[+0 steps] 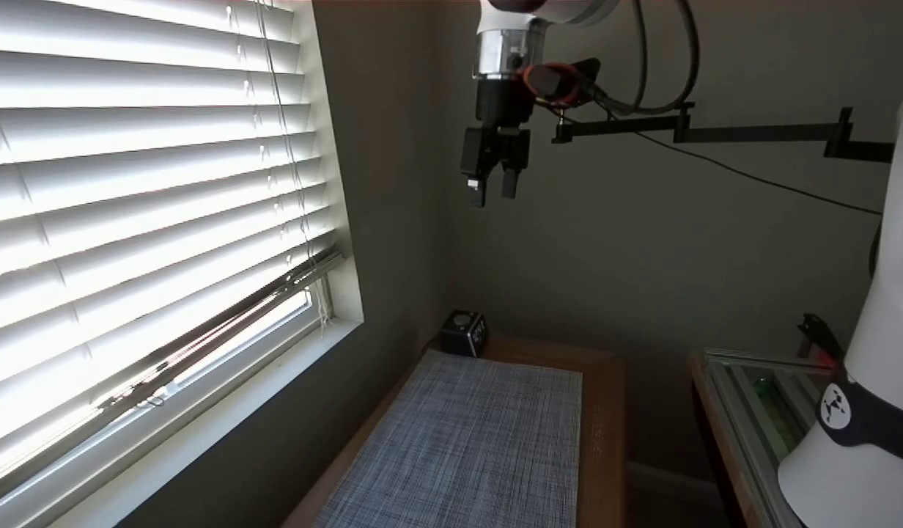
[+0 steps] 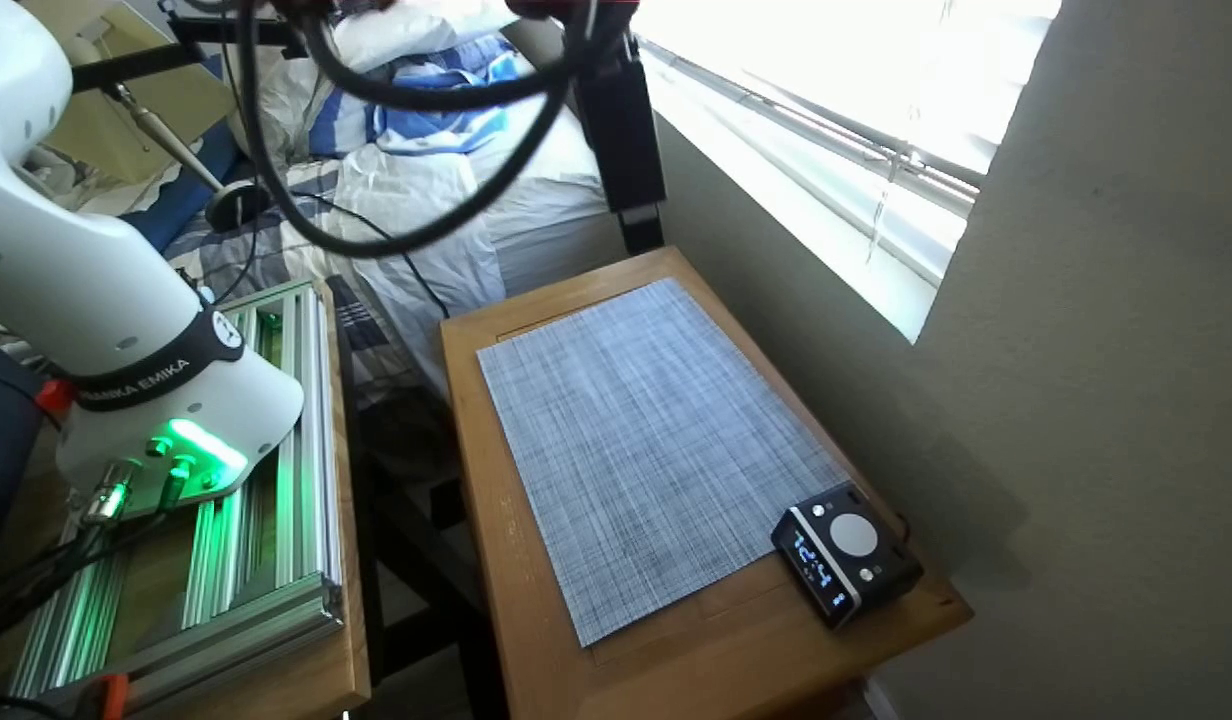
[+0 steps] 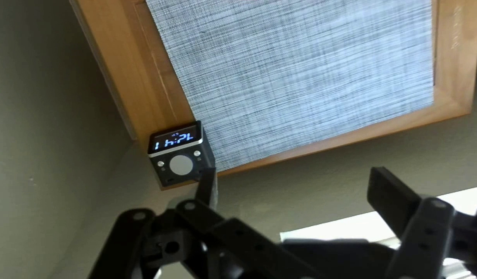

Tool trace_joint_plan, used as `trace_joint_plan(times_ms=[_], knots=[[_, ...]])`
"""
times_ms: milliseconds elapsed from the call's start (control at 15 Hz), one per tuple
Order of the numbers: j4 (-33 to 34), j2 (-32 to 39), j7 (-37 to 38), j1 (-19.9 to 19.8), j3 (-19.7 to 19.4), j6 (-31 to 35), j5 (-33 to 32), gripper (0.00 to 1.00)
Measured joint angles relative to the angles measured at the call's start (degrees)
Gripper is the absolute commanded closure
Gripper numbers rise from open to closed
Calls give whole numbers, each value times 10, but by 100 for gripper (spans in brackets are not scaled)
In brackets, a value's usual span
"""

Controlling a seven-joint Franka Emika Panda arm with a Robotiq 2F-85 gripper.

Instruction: Tap the top part of the alarm clock

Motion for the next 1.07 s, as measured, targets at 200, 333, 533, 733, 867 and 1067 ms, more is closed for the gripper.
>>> trace_joint_plan(times_ms=[200, 333, 533, 733, 867, 1067], knots=[[5, 65, 31, -8, 0, 79, 2, 0], [14, 109, 57, -11, 0, 116, 2, 0], [34, 175, 84, -12, 0, 151, 7, 0], [59, 235, 89, -13, 4, 157, 28, 0], [72, 255, 89, -13, 7, 157, 35, 0], [78, 259, 89, -13, 7, 157, 36, 0]])
